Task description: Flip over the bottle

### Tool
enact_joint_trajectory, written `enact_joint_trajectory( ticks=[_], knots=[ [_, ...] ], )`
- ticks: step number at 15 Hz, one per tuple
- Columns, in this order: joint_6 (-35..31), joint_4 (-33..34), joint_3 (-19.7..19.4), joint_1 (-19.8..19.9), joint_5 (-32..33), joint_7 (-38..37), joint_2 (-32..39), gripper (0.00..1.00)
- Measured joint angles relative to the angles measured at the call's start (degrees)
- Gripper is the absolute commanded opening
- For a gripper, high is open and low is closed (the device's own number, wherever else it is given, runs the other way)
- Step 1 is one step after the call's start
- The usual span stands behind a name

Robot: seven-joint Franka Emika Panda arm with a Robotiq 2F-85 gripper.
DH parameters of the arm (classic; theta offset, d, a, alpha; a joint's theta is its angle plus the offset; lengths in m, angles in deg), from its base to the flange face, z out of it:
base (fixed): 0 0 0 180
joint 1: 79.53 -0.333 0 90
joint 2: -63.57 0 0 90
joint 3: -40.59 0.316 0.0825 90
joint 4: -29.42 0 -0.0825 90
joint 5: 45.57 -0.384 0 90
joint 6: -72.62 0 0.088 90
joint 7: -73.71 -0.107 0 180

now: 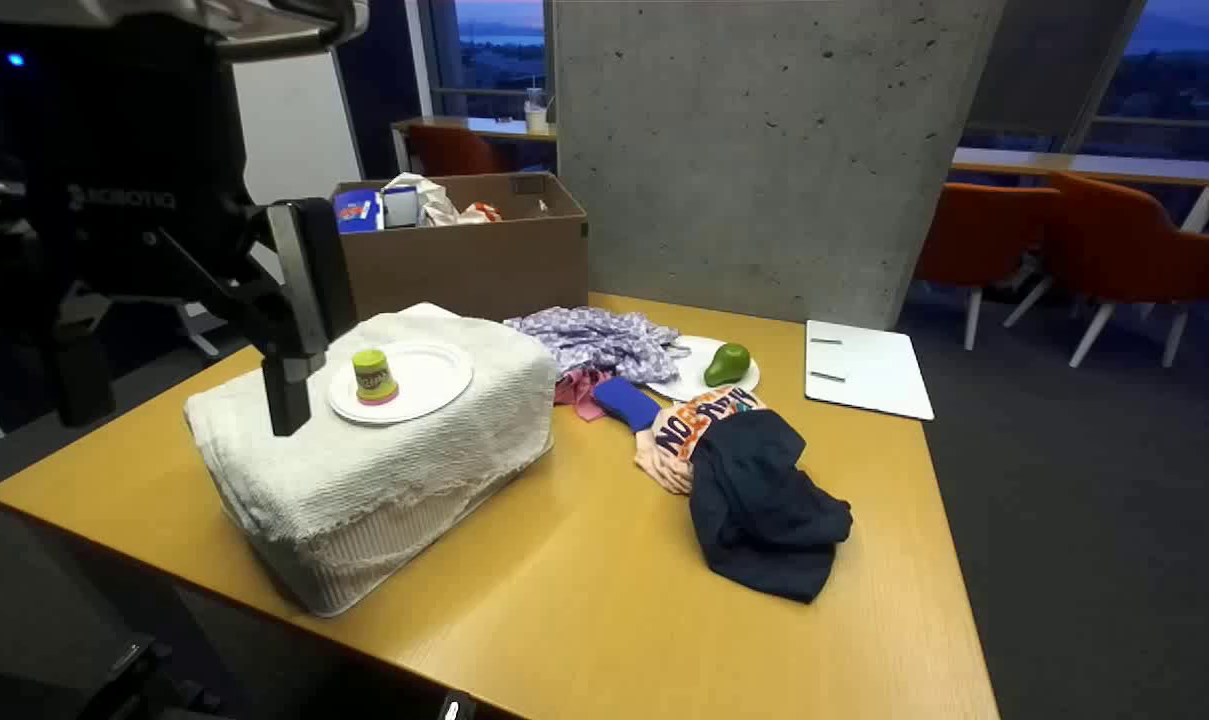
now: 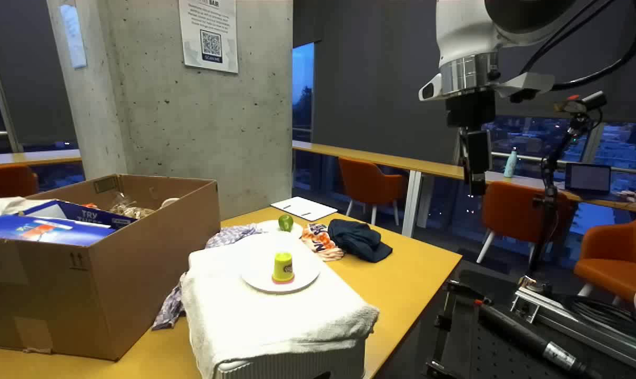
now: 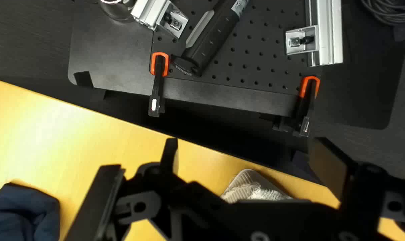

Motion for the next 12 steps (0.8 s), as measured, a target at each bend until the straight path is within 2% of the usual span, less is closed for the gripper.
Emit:
enact_joint_trajectory(
  ticks=[8,12],
  knots=[
    [-0.42,0.0,0.06,0.01,0.17,-0.26,0.09,1.0],
    [-7.93,0.68,0.19,0.03,1.45,-1.76,2.52,1.0]
  ],
)
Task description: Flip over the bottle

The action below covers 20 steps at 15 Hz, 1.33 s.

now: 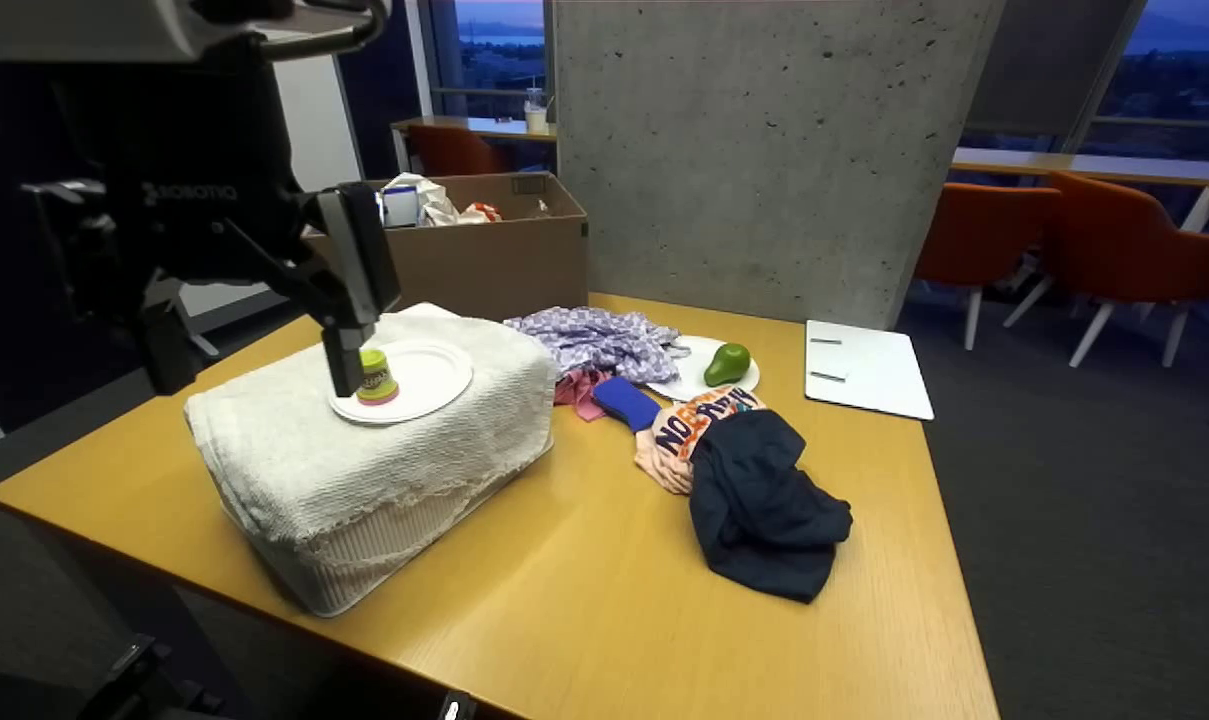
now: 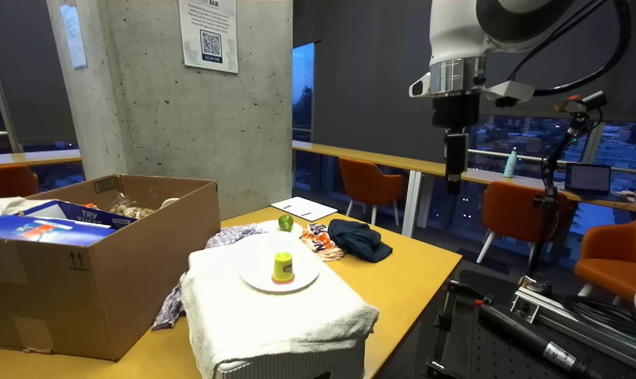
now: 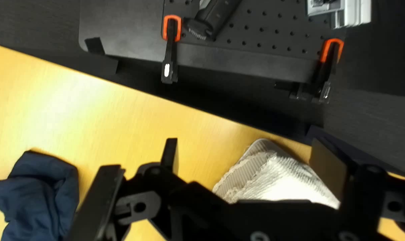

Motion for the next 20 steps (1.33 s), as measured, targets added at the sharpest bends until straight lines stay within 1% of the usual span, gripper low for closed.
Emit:
enact_joint_trajectory(
  ticks=[2,5,9,13,16,18,20],
  knots=[
    [-5.84,0.77,0.08,0.02,0.88,-0.54,2.92,1.0],
    [-15.92,2.89,0.6,-0.01,0.96,-0.72,9.99,1.0],
    [-25.92,8.6,2.4,-0.31,0.92,-1.09,19.9,1.0],
    [-30.35,14.47,4.55,-0.48,-1.5,-1.08,27.01,1.0],
    [-33.41,17.39,7.06,-0.53,-6.66,0.16,31.48,1.0],
    [-34.61,19.69,8.82,-0.57,-8.4,0.46,34.37,1.0],
    [-34.85,22.24,10.18,-0.59,-8.72,0.46,37.41,1.0]
  ],
)
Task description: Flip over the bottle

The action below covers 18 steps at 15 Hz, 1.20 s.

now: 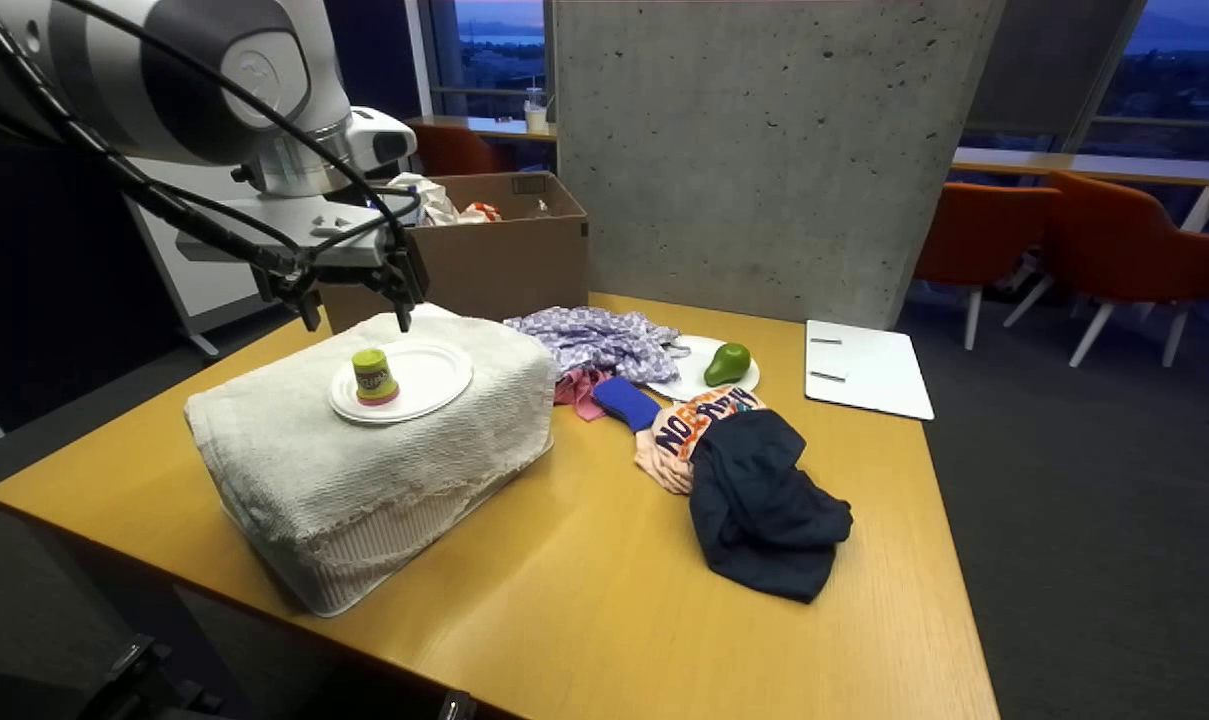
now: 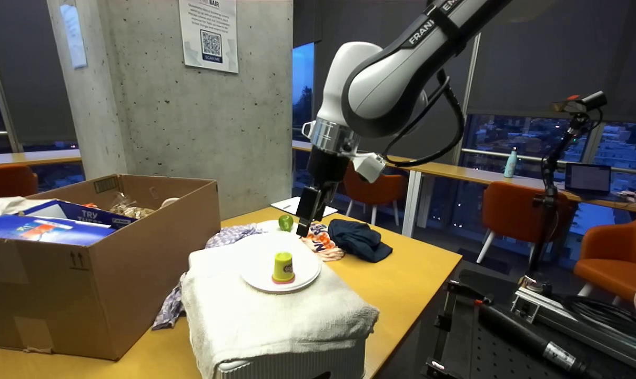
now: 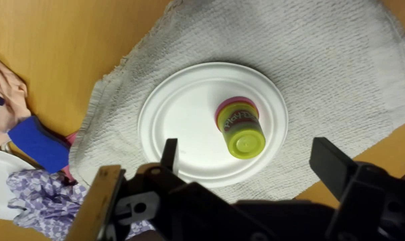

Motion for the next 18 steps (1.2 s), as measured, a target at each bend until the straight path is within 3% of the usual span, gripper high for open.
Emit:
enact_joint_trajectory(
  ticks=[12,14,18],
  knots=[
    [0.45,14.95,0.77,0.0,0.22,-0.01,17.66,1.0],
    [0.57,16.26,0.98,-0.18,0.26,-0.01,18.48,0.74],
    [2.63,18.27,1.72,-0.26,0.27,0.01,18.54,0.42]
  ],
)
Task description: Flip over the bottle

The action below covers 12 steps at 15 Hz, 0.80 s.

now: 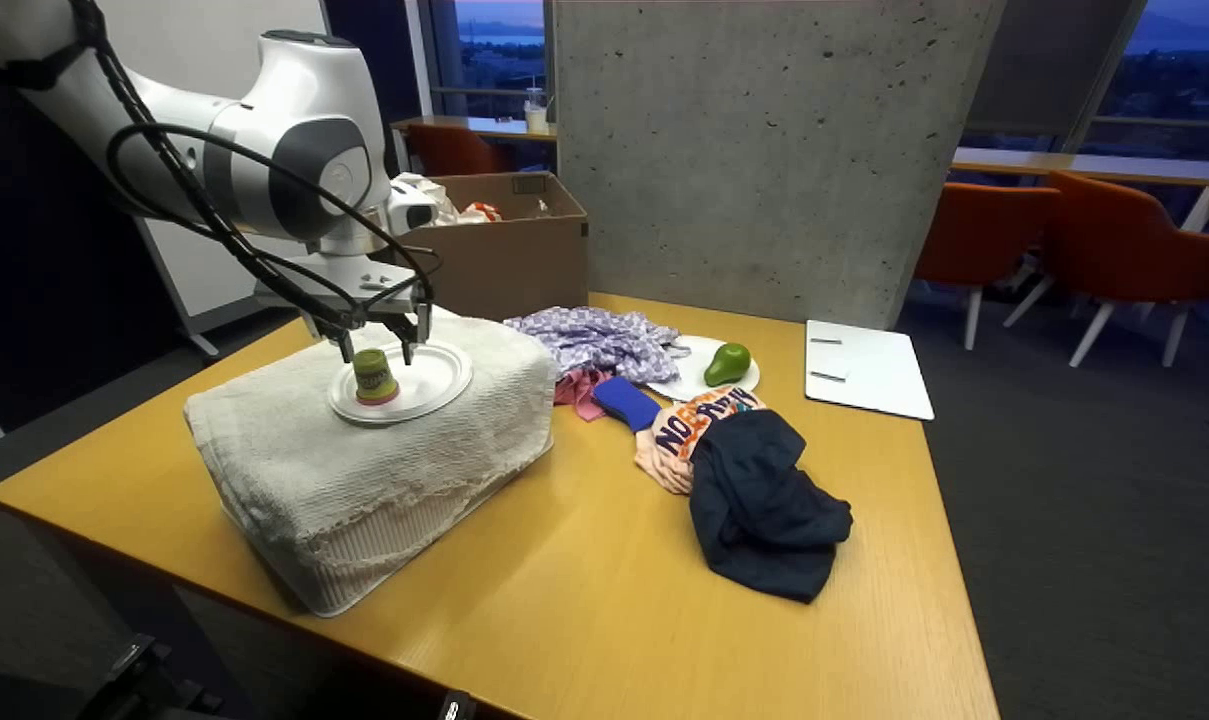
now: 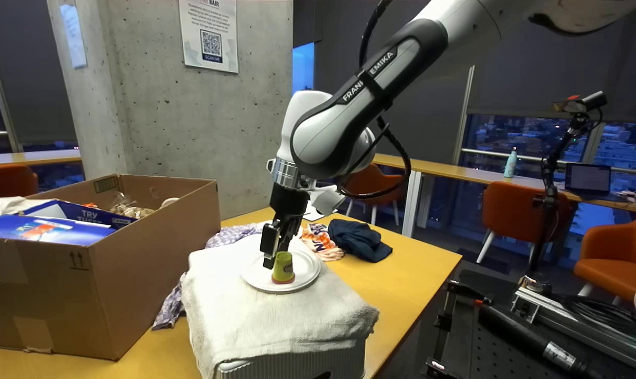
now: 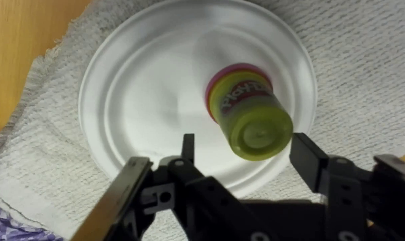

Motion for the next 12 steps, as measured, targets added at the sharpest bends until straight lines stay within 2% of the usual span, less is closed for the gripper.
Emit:
enact_joint_trajectory(
  ticks=[4,12],
  knots=[
    [4.09,1.35,0.13,0.01,0.0,0.02,0.0,0.16],
    [8.52,3.96,-0.96,0.02,1.3,-0.01,-0.44,0.16]
  ],
)
